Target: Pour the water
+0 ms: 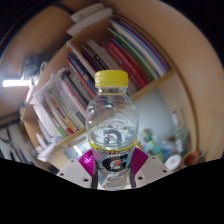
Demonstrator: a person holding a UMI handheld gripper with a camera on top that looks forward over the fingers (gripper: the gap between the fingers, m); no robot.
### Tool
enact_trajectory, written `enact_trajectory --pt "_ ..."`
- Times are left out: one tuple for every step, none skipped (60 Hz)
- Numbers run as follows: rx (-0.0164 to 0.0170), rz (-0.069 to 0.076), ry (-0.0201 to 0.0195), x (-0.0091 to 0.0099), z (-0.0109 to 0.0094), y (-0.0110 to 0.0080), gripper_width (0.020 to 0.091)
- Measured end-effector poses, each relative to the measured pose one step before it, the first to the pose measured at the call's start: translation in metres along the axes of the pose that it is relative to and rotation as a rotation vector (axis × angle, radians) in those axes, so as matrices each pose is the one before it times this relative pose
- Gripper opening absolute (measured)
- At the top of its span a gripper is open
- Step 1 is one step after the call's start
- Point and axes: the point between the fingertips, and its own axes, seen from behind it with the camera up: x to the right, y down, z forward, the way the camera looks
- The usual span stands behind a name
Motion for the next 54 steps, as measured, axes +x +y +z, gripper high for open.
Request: enact_trajectory --pt "0.01601 -0.0474 0.02751 0.01117 -0.00302 -0.00771 0.0439" --pt "0.01337 -0.0429 0.02771 0.01176 -0.00255 -0.00469 0.0437" --pt "0.00864 -0.0384 0.02846 0.01239 -0.00194 -0.00198 0.0439" --pt "0.00539 -0.0360 0.03028 0.01346 -0.00187 0.00049 0.0439" --pt "0.00431 -0.0327 0.03154 0.01661 -0.00197 -0.00073 0.0440" --pt "0.00249 -0.0315 0.03422 0.00921 0.00225 0.00519 0.0440" --pt "0.00260 -0.0323 0.03228 0.01498 -0.00016 0.00576 0.0440" --pt "0.00078 -0.0310 0.03108 0.01500 0.00071 0.00779 0.0440" --pt "-0.00199 -0.0297 0.02991 0.01435 0.00148 0.01009 0.0439" --pt "-0.00363 -0.0301 0.02914 0.01309 0.00067 0.01040 0.0441" --pt "-0.01078 -0.0281 0.03070 0.00981 0.00521 0.01436 0.0443" --pt "-0.01745 -0.0277 0.02824 0.01214 0.00286 0.01632 0.0441" --pt "-0.02142 -0.0264 0.02498 0.00994 0.00305 0.01720 0.0441" --pt "-0.02113 -0.0254 0.01695 0.00752 0.00371 0.01745 0.0459" --pt "-0.01724 -0.0225 0.01225 0.00630 0.00134 0.01644 0.0454" --pt "-0.01869 -0.0227 0.01503 0.00320 0.00680 0.01683 0.0454" --pt "-0.01673 -0.0184 0.01321 0.00478 0.00300 0.01569 0.0456" --pt "-0.01529 -0.0139 0.01231 0.00409 0.00280 0.01459 0.0457" --pt "-0.01289 -0.0094 0.00959 0.00278 0.00318 0.01311 0.0458" --pt "-0.00831 -0.0060 0.00538 0.00140 0.00263 0.01147 0.0459" --pt "-0.00376 -0.0041 0.00323 0.00094 0.00248 0.00983 0.0459" --pt "-0.00130 -0.0041 0.00199 -0.00009 0.00187 0.00827 0.0460" --pt "-0.00357 -0.0054 0.00224 -0.00011 0.00186 0.00835 0.0459" --pt "0.00733 -0.0069 -0.00721 0.01403 0.00326 0.01145 0.0460" --pt "-0.00906 -0.0013 0.00694 -0.00218 0.00288 0.00871 0.0460" --pt "-0.01940 0.0017 0.01619 -0.00620 0.00354 0.00764 0.0465" --pt "-0.00936 0.0045 0.00272 -0.00136 0.00139 0.00700 0.0470" --pt "-0.00702 0.0057 -0.00160 -0.00158 0.00149 0.00636 0.0469" --pt "-0.00624 0.0081 -0.00339 -0.00115 0.00084 0.00602 0.0474" --pt "-0.00331 0.0100 -0.00488 -0.00146 0.00080 0.00555 0.0476" --pt "-0.00107 0.0102 -0.01048 0.00075 0.00032 0.00589 0.0498" --pt "0.01037 0.0099 -0.00479 0.00162 -0.00240 0.00269 0.0495" --pt "0.03723 0.0069 0.00066 0.00048 0.00051 -0.00473 0.0493" --pt "0.00580 0.0012 0.00255 0.00085 0.00012 0.00234 0.0497" --pt "0.01809 0.0001 -0.00322 -0.00065 -0.00014 -0.00153 0.0496" --pt "0.01290 -0.0047 -0.00256 -0.00029 -0.00008 -0.00063 0.0498" --pt "0.00217 -0.0071 -0.00143 -0.00048 -0.00016 0.00139 0.0497" --pt "0.00829 -0.0055 -0.00066 -0.00211 0.00188 -0.00229 0.0496" --pt "0.00447 0.0002 -0.00502 -0.00123 0.00390 0.00056 0.0496" --pt "0.00124 0.0006 0.00220 0.00247 -0.00425 -0.00147 0.0496" --pt "0.00170 0.0028 0.00091 0.00025 -0.00048 -0.00025 0.0495" --pt "0.00142 0.0015 0.00064 0.00011 -0.00009 -0.00005 0.0496" --pt "0.00186 0.0001 0.00000 -0.00005 0.00002 -0.00030 0.0495" --pt "0.00281 0.0004 -0.00175 0.00005 0.00200 0.00109 0.0496" --pt "-0.00076 -0.0013 -0.00018 -0.00011 -0.00019 -0.00049 0.0496" --pt "-0.00263 -0.0011 -0.00003 -0.00003 -0.00035 -0.00013 0.0496" --pt "-0.00263 -0.0007 0.00034 -0.00028 -0.00049 -0.00011 0.0496" --pt "-0.00239 -0.0001 0.00022 -0.00008 -0.00023 0.00007 0.0496" --pt "-0.00179 0.0006 0.00031 0.00012 -0.00029 -0.00020 0.0496" --pt "-0.00225 0.0011 0.00001 0.00008 -0.00027 -0.00006 0.0504" --pt "-0.00209 0.0011 -0.00025 0.00011 -0.00006 -0.00005 0.0513" --pt "-0.00370 -0.0003 -0.00057 -0.00002 0.00007 0.00021 0.0530" --pt "-0.00564 -0.0022 -0.00148 -0.00008 0.00012 0.00036 0.0542" --pt "-0.00868 -0.0028 -0.00297 -0.00043 -0.00002 0.00061 0.0563"
